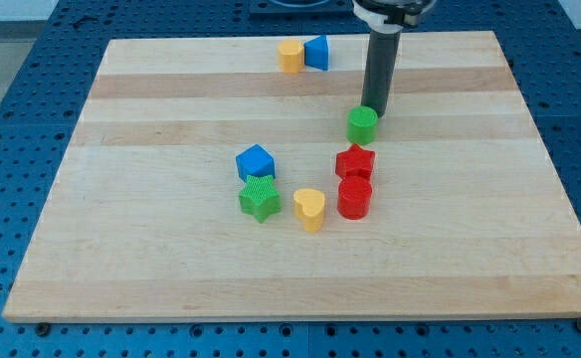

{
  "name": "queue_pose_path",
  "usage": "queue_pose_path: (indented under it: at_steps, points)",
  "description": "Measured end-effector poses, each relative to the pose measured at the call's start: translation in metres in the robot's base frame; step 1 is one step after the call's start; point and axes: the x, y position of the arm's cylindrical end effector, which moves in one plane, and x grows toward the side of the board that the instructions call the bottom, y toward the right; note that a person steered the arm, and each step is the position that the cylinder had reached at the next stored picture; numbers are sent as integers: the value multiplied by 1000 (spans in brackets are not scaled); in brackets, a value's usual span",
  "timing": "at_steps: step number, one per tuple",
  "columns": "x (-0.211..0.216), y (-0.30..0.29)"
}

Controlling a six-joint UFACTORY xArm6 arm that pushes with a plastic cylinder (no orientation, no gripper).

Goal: Nudge the yellow hexagon down a bit

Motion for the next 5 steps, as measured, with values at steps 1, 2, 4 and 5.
queue_pose_path:
  at_steps: [1,2,4,5]
  points:
    - [1,0]
    - [7,-1]
    - [10,-1]
    - [13,-1]
